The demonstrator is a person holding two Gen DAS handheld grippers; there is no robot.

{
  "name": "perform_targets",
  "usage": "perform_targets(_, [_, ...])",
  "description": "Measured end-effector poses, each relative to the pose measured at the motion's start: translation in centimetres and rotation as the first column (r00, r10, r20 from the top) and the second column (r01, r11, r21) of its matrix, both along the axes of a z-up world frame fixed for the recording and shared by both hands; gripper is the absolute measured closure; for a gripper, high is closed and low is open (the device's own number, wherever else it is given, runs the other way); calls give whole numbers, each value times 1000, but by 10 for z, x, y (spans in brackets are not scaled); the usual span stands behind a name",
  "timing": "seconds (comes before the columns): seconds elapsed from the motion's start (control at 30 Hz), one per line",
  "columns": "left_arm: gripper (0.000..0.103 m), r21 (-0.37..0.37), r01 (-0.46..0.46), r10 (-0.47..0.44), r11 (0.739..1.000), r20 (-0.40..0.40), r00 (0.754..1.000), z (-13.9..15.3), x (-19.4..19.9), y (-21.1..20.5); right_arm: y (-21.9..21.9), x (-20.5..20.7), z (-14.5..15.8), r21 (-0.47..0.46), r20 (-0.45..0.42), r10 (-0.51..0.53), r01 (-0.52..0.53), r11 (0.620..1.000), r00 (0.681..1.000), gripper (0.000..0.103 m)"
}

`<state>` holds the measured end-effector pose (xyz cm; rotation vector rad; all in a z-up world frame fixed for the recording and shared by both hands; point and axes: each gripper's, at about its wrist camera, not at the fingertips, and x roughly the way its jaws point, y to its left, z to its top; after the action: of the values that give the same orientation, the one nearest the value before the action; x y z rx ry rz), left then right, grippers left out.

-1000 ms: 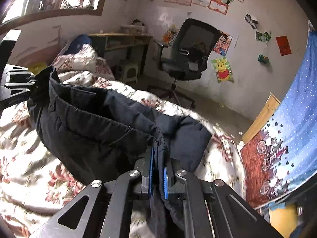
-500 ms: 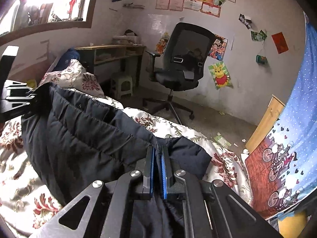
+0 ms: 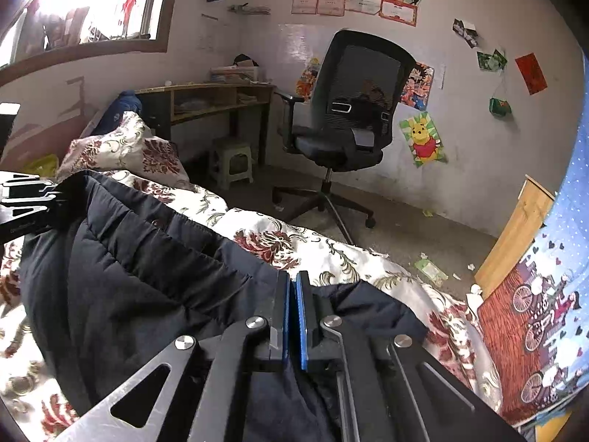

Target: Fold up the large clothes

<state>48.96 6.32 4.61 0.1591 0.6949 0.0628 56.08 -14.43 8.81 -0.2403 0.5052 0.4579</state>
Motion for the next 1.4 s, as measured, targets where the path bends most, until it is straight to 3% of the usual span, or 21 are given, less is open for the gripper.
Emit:
perform_targets(0.17, [97,8,-14,14,1000,-8,1000,-30,23,-1,6,25,-21,1,-16,10,-10,1000,1000,101])
perform_targets(0.33, [97,-5,-26,26,1000,-21,999,-40,29,3,12,42,-47,36,-95,27,-23,999,995,101])
perform_targets(0.5, [95,-16,-36,35,999,-34,999,-33,26,3,-9,39,-35,127,-117,-1,16,992,993,101])
perform_targets(0.53, [93,-23,-37,36,999,-39,999,-31,25,2,-16,37,-31,155,-124,0,19,988,992,97])
perform_targets(0.6, [86,-48,-26,25,999,-15,1000,-22,17,4,-32,30,-22,201,-130,-10,37,979,991,77])
perform_targets(0.63, [73,-56,-24,24,998,3,1000,-19,13,3,-42,24,-19,233,-127,-14,44,972,992,57])
perform_targets(0.67, [55,-69,-20,22,997,26,999,-13,6,3,-49,19,-17,254,-128,-17,50,966,992,41])
perform_targets(0.77, [31,-138,5,12,990,125,992,7,-22,4,-65,-1,-13,294,-147,-7,50,954,989,38])
perform_targets(0.83, [26,-172,23,0,985,136,991,16,-36,3,-68,-14,-12,274,-172,7,41,961,985,35])
perform_targets(0.93, [26,-197,66,-42,978,121,992,21,-60,-2,-72,-38,-12,270,-186,38,14,963,982,21])
perform_targets(1.07, [25,-214,145,-135,966,61,989,8,-88,-16,-72,-66,-23,262,-221,98,-38,964,970,19])
perform_targets(1.2, [25,-213,235,-244,949,-17,970,-18,-111,-37,-66,-95,-44,194,-250,168,-121,974,953,19])
perform_targets(1.4, [25,-272,243,-281,931,-112,953,-51,-107,-55,-61,-113,-80,176,-335,156,-101,979,929,25])
